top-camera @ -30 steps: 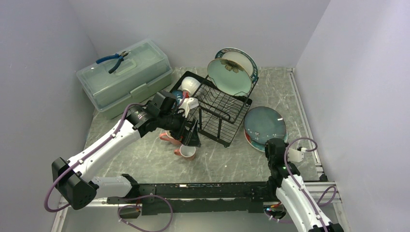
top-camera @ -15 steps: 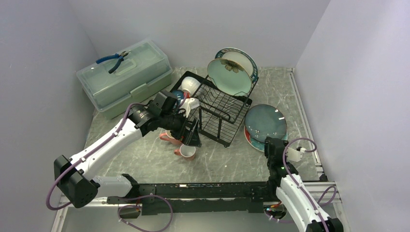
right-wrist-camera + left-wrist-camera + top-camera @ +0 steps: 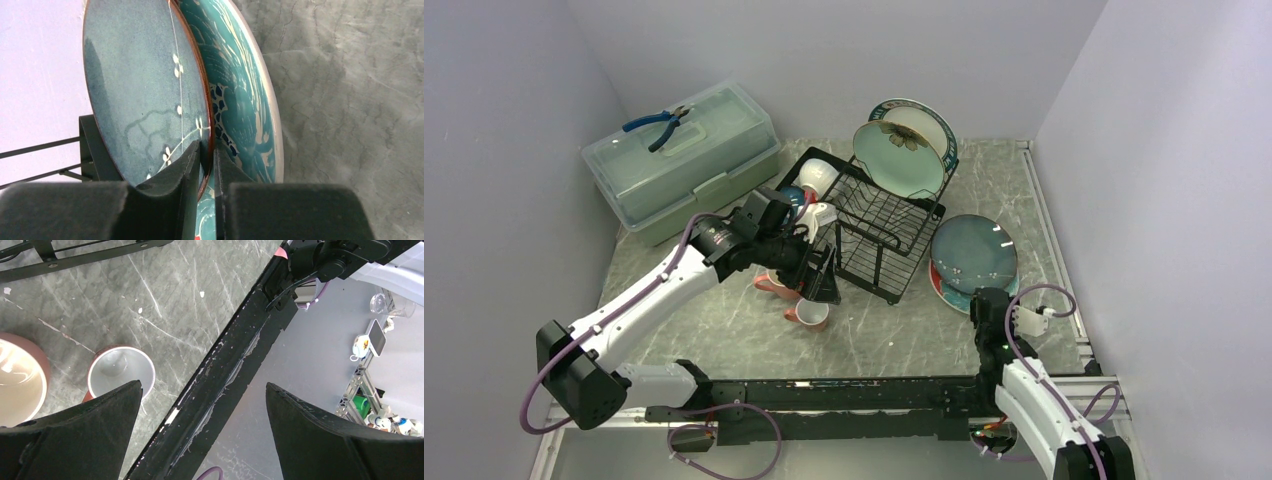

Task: Load the mixed dishes into the dish rack
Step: Pick up the plate at the center of the board.

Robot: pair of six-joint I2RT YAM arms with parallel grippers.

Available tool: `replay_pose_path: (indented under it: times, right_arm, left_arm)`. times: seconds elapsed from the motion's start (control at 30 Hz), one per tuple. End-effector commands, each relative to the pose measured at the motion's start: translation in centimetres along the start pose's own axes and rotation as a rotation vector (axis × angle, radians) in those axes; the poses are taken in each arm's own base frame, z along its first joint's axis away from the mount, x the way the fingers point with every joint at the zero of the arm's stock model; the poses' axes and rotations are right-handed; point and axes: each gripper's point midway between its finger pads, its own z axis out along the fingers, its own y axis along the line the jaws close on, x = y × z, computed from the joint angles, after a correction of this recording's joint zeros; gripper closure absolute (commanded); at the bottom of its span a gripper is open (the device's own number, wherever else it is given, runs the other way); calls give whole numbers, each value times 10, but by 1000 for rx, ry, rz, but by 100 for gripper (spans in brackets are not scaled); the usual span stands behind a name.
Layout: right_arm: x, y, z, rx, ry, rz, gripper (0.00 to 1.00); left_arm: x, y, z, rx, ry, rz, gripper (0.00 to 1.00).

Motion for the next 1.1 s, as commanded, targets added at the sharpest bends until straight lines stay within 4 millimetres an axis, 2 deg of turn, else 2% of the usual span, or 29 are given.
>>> replay_pose_path:
  times: [0.0,0.1,0.37,0.43,1.07]
  right_arm:
    - [2,-40,5,48,-8,-37,90]
    - [0,-33,4,24,-12,-38,100]
    - [-12,-7,-11,-41,-29,-44,100]
    - [-18,8,-19,-76,-34,-40,100]
    - [-68,52,-81,-167,-110,-79,100]
  left_arm:
    - [-5,-1,-1,-3,-12,27,0]
    - [-5,-1,-1,-4,-13,29,0]
    - [-7,-3,-4,-5,-23,32,1]
    - [-8,-3,-5,-5,-27,32,1]
    - [-20,-12,-12,13,-72,56,1]
